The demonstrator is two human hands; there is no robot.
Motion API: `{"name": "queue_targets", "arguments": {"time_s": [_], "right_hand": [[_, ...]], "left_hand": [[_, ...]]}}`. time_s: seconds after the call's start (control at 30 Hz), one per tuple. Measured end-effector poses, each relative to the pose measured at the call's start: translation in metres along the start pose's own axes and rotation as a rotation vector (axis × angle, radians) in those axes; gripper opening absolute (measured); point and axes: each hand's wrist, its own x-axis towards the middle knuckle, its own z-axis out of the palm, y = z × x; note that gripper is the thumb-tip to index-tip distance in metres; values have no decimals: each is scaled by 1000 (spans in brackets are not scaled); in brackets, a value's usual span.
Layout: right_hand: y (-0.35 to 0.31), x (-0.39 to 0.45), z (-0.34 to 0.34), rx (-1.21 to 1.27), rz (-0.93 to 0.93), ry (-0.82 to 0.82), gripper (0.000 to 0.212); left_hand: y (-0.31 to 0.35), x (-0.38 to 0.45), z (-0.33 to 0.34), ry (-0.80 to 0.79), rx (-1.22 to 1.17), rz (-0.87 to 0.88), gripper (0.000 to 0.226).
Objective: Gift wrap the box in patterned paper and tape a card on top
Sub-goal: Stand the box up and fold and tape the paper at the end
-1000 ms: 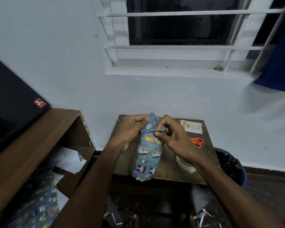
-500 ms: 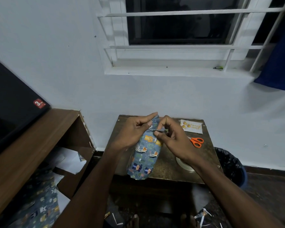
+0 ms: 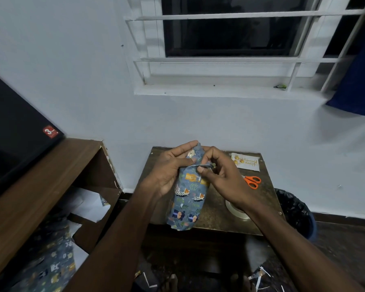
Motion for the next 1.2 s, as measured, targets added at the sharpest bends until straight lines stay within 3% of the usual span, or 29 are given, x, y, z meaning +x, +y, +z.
{"name": "queue_targets", "arguments": {"time_s": [0.57,1.2], "right_hand": [[10,-1,3,-19,25,66,10],[7,-2,1,83,39,75,14]], "left_hand": [[4,-1,-2,-122,146,10,57],[2,5,-9,118,245,-5,54]]}}
